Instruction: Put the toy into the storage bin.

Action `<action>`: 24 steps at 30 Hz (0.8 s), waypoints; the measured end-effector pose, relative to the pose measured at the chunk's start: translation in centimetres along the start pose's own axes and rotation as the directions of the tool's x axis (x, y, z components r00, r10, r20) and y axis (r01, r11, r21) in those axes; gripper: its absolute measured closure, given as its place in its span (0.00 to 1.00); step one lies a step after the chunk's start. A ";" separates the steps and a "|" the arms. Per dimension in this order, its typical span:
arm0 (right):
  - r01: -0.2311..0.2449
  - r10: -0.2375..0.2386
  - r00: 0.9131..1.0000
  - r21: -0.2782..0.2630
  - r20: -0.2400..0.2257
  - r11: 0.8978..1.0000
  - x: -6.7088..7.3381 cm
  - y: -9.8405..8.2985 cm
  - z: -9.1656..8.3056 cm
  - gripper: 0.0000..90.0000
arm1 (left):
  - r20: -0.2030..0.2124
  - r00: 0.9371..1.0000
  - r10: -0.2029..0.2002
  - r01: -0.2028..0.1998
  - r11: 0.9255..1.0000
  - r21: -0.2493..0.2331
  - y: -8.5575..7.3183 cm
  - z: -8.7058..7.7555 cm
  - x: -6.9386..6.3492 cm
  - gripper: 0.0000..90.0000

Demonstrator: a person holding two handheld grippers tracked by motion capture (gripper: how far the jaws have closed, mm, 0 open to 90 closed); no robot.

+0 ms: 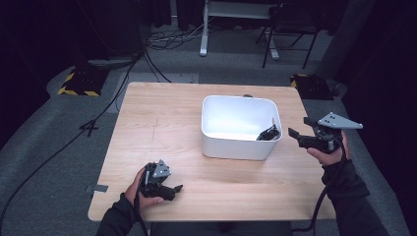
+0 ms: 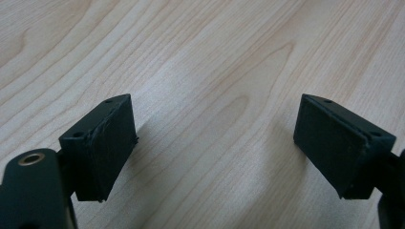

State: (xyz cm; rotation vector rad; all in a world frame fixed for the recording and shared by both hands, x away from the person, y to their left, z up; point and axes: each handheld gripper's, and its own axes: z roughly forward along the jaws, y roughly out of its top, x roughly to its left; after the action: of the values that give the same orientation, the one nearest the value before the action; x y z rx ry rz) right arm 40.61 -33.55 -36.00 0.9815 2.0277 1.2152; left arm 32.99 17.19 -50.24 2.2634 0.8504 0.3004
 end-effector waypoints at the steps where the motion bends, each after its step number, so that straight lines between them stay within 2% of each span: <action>1: -0.002 0.002 1.000 0.004 0.000 1.000 0.0 -0.1 -0.1 0.28 | 0.000 1.000 0.001 -0.001 1.000 -0.001 0.0 0.0 0.0 0.16; 11: 0.038 -0.038 0.999 0.032 -0.003 0.999 0.4 -1.9 -0.4 0.28 | -0.001 1.000 0.000 0.000 1.000 -0.001 0.0 0.0 0.0 0.16; 24: 0.044 -0.043 0.999 0.063 -0.016 0.997 1.0 -4.7 -0.4 0.28 | 0.003 1.000 -0.006 0.006 1.000 0.000 0.0 0.0 0.0 0.16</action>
State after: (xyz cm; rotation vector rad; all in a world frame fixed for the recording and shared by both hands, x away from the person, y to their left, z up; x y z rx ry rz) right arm 38.35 -34.37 -40.13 0.9549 2.0995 1.1453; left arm 32.96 17.16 -50.26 2.2603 0.8555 0.2937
